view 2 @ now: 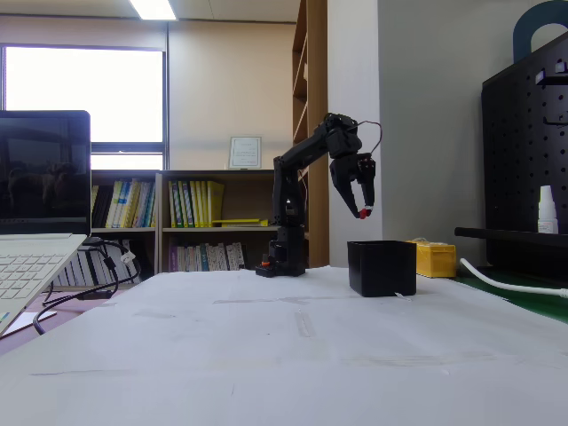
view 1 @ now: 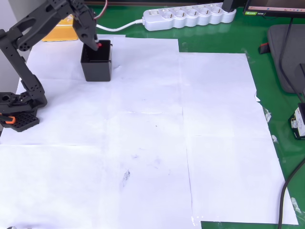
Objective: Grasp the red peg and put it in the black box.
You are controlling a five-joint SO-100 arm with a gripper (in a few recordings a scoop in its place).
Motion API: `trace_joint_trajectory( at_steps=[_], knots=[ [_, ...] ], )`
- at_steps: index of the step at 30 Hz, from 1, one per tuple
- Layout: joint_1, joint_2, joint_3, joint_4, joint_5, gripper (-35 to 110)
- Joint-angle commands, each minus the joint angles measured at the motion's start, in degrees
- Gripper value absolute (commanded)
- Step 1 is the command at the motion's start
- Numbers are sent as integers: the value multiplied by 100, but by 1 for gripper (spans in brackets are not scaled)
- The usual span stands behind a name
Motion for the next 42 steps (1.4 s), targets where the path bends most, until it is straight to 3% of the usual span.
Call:
trace_joint_trajectory(
  at_steps=[1,19,26,32,42],
  knots=[
    [-229,-123,378,18,53,0],
    [-369,967,659,-229,158,0],
    [-334,993,738,-290,290,14],
    [-316,1028,756,-343,343,38],
    [-290,1002,853,-185,255,39]
  ],
)
